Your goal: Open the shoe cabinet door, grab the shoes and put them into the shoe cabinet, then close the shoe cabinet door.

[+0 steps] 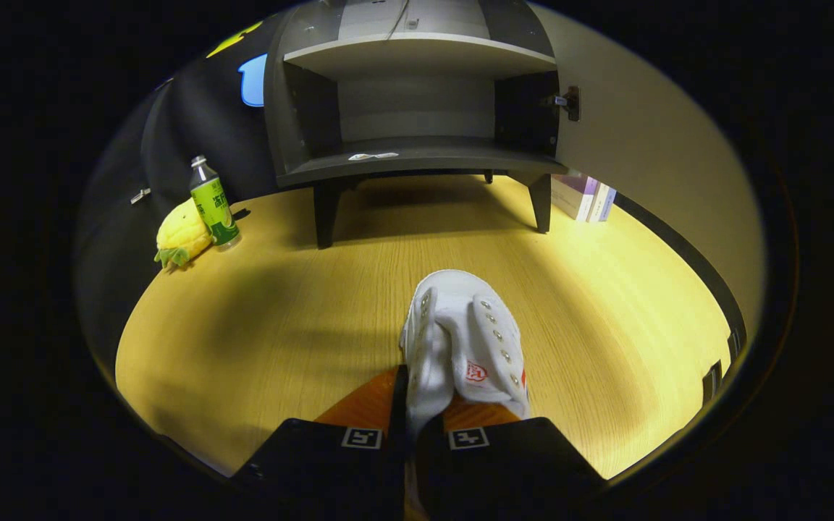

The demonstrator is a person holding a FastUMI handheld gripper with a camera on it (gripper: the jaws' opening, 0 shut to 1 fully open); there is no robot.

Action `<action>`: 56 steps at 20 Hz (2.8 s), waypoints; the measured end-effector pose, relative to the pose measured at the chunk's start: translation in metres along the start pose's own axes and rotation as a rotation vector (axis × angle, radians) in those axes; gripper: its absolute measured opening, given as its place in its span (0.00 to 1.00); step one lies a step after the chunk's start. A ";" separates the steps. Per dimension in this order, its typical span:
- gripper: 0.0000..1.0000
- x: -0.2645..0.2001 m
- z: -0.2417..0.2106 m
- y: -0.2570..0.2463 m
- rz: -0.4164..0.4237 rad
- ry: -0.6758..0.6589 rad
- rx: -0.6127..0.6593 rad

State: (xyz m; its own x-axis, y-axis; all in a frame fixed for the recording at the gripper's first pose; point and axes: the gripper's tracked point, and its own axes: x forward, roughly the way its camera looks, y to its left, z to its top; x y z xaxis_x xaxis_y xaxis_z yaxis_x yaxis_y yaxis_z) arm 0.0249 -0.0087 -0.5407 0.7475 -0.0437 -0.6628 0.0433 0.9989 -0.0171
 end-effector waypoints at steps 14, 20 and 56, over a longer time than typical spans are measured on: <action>0.14 0.004 -0.003 0.002 -0.047 -0.025 -0.119; 0.05 0.003 -0.003 0.004 0.013 -0.016 -0.108; 0.04 -0.085 0.417 -0.009 0.141 -0.388 -0.059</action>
State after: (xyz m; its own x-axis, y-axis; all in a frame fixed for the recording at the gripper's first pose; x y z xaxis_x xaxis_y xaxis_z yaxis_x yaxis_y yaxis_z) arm 0.2376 -0.0206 -0.1716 0.9382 0.1017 -0.3309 -0.1066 0.9943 0.0033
